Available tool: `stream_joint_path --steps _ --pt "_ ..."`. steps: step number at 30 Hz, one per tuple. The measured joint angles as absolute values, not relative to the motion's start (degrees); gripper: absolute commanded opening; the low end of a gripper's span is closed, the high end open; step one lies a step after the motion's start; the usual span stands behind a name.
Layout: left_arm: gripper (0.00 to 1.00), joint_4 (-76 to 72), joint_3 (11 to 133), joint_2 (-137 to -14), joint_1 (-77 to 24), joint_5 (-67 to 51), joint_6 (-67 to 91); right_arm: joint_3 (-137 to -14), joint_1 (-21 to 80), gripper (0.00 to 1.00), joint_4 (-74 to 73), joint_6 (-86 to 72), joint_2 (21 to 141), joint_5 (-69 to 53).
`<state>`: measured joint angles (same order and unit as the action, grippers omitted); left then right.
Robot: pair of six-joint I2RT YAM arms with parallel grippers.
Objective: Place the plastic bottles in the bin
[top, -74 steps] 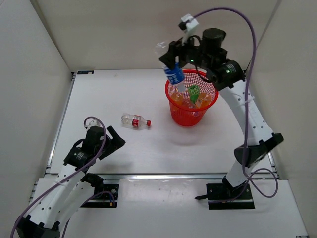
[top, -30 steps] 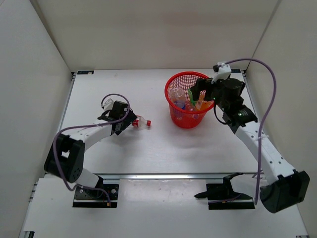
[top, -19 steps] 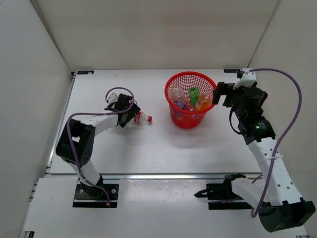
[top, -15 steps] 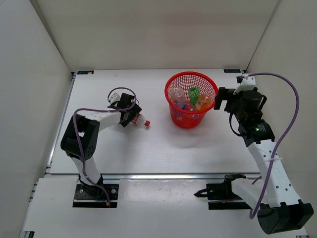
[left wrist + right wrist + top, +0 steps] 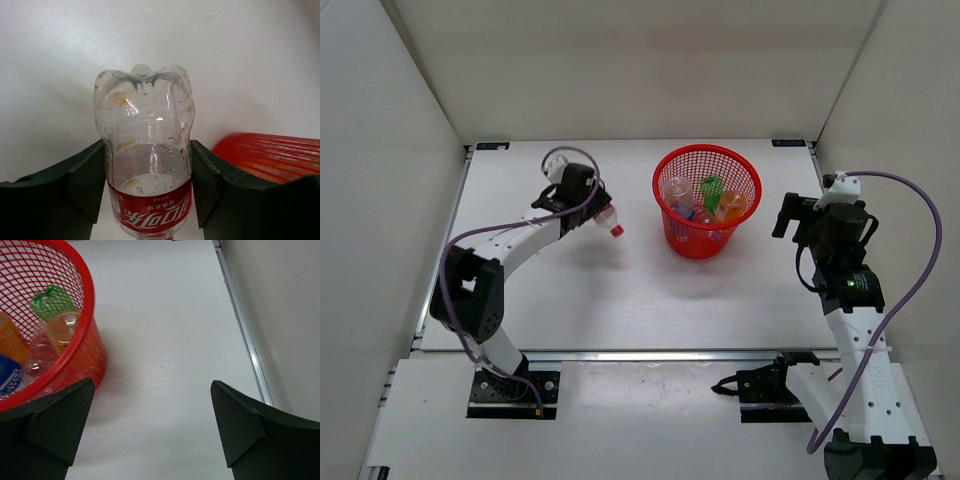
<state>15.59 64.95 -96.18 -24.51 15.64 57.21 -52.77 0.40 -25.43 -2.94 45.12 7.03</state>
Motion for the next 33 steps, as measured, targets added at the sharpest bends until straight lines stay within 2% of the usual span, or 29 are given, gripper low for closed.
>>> stream_joint_path --steps 2,7,12,15,17,19,21,23,26,30,33 --pt "0.64 15.6 70.7 -94.0 -25.7 16.8 54.5 -51.3 -1.0 1.0 -25.9 -2.9 43.7 6.8" --pt "0.68 10.7 95.5 -96.5 -32.7 18.9 46.7 -47.2 -2.4 0.99 -26.6 -3.0 40.0 6.6" --pt "0.69 8.2 122.5 -110.4 -38.9 18.4 42.2 -45.7 -2.4 0.99 -27.9 -3.2 38.2 6.5" --pt "0.78 10.4 134.4 -120.8 -40.7 17.1 41.4 -45.1 -2.3 0.99 -28.0 -3.2 37.1 6.6" --pt "0.77 12.1 135.5 -124.8 -41.6 16.3 41.3 -44.9 -2.3 0.99 -28.3 -3.2 36.5 7.0" --pt "0.88 14.0 134.4 -127.7 -42.3 15.6 40.9 -44.9 -2.3 0.99 -28.6 -3.2 36.5 7.5" --pt "0.91 16.2 133.7 -130.0 -43.0 14.8 40.5 -44.9 -2.3 1.0 -29.1 -2.9 36.6 7.9" --pt "0.99 18.4 133.0 -130.9 -43.8 14.3 39.5 -44.9 -2.3 1.0 -29.2 -2.7 36.6 8.0" --pt "0.99 19.3 132.3 -129.8 -45.3 14.3 37.0 -45.0 -2.3 0.99 -29.4 -2.3 37.1 8.0" --pt "0.99 19.4 125.4 -121.2 -47.0 14.3 33.2 -46.8 -2.3 1.0 -31.5 -2.3 40.1 6.7" --pt "0.99 19.0 110.9 -106.5 -47.5 14.6 31.5 -49.2 -2.5 0.99 -34.8 -3.1 44.6 4.2"
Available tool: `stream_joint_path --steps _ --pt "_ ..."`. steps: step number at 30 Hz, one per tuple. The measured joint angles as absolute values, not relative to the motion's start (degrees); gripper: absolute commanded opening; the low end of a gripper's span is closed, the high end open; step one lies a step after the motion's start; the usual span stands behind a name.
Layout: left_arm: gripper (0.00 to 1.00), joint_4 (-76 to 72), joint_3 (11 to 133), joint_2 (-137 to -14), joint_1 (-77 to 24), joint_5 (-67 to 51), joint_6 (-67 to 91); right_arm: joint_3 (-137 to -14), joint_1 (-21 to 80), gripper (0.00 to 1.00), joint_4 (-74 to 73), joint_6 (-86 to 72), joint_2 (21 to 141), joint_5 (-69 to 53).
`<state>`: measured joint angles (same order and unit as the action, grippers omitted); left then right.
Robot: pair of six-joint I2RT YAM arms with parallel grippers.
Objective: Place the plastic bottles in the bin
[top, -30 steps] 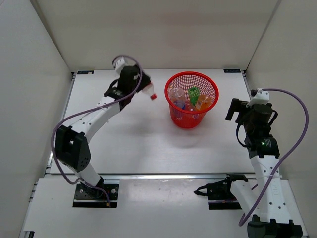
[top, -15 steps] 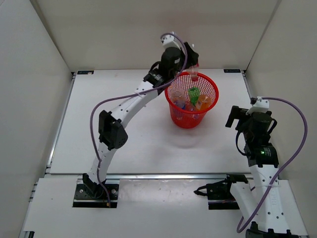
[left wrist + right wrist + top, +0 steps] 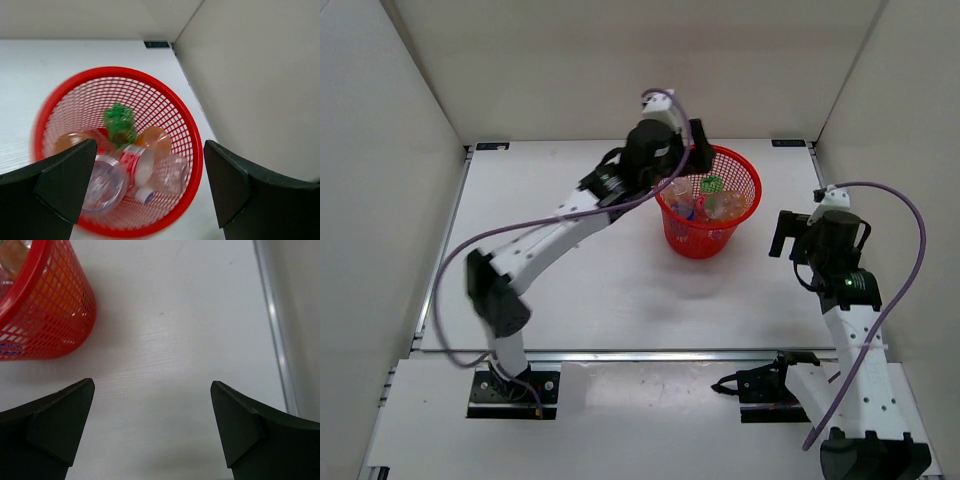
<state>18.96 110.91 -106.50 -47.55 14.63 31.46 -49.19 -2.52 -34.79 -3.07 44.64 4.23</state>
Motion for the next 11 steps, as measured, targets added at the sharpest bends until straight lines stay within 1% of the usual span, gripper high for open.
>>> stream_joint_path --steps 5,8,11 --pt "0.99 21.2 82.3 -75.6 -44.3 18.5 32.7 -50.7 -4.0 0.99 -40.1 -4.7 51.6 -0.4" --pt "0.98 27.0 66.8 -58.0 -37.2 21.2 35.4 -50.5 -4.3 0.99 -42.3 -5.0 51.4 -1.3" --pt "0.98 36.2 56.8 -45.5 -30.5 23.6 38.3 -50.3 -4.3 1.0 -42.9 -5.6 49.1 -1.8"
